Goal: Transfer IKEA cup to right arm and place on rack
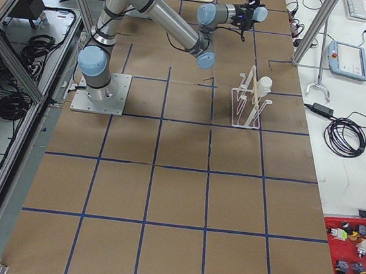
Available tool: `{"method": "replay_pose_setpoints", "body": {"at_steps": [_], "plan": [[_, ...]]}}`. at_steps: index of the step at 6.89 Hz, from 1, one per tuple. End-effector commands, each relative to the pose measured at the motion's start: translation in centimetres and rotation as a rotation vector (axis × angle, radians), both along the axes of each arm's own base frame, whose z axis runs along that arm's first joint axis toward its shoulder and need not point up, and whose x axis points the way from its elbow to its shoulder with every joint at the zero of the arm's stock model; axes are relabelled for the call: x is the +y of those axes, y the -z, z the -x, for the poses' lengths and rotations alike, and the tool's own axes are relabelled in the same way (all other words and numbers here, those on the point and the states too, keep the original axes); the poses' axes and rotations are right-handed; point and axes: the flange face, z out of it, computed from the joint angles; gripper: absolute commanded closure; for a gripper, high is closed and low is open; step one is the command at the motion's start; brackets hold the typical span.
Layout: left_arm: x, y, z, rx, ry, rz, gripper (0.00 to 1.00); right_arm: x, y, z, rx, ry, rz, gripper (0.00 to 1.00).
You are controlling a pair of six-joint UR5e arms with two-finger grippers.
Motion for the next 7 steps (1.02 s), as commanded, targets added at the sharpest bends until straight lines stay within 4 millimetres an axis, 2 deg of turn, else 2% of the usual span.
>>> {"method": "replay_pose_setpoints", "body": {"at_steps": [1, 2, 4, 5, 7], "plan": [[-1.8, -1.1, -1.9, -0.116, -0.154, -0.242, 0.03, -1.4, -0.1, 4.5, 0.371, -0.005, 0.182, 0.75], [-2.7, -1.5, -2.8, -0.175, -0.211, -0.372, 0.03, -2.3, -0.1, 7.7, 0.515, 0.013, 0.237, 0.78], [-3.4, -4.6, -2.7, -0.293, -0.249, -0.59, 0.03, -3.4, 0.3, 12.5, 0.794, 0.03, 0.316, 0.82], [-3.7, -5.9, -1.6, -0.4, -0.256, -0.654, 0.03, -3.9, 0.3, 15.9, 0.923, 0.058, 0.335, 0.81], [-5.1, -7.1, 1.6, -0.585, -0.232, -0.737, 0.02, -4.5, 1.0, 20.2, 1.039, 0.181, 0.261, 0.81]]}}
